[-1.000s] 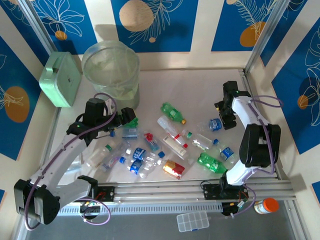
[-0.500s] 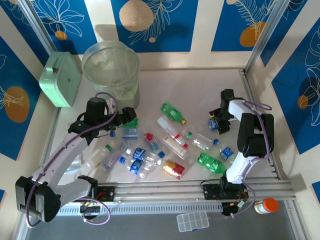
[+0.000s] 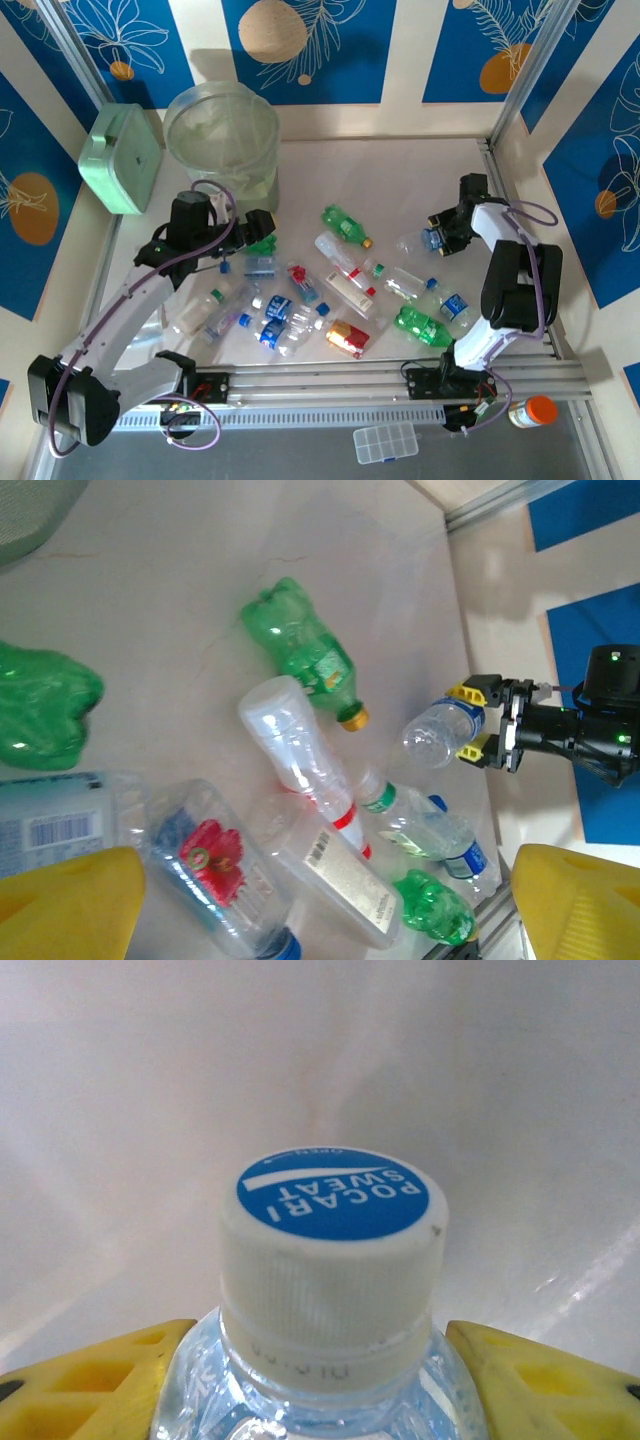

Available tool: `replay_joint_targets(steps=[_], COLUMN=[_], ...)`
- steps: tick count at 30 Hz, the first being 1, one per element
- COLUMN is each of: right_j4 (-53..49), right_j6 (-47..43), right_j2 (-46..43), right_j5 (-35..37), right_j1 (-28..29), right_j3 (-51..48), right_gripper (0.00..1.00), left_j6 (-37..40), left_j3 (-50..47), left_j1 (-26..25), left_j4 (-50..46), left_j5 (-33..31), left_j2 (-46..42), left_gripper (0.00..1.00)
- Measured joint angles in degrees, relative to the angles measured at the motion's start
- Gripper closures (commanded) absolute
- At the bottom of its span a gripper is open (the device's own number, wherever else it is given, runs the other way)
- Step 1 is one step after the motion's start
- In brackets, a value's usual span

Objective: Put the plastic bottles in the bin

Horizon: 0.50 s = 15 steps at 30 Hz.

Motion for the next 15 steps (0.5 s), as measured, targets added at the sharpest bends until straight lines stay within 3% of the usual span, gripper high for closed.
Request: replay_joint_targets(steps=[7, 15], right_j4=[4.59, 13.42], right_j6=[-6.05, -14.29], right_j2=[-13.57, -29.4], right_j5=[-2.51, -8.85], right_j1=[4.0, 19.89], right_j3=[-1.14, -0.94], right_gripper=[0.43, 0.44], left_j6=[6.36, 12.09], left_j3=[10.34, 22.82], left_j1=[-10.49, -20.79], left_j4=[-2.91, -5.25], left_j5=[-2.25, -3.5], left_j2=[2.1, 12.24], left_gripper=[0.06, 0.03])
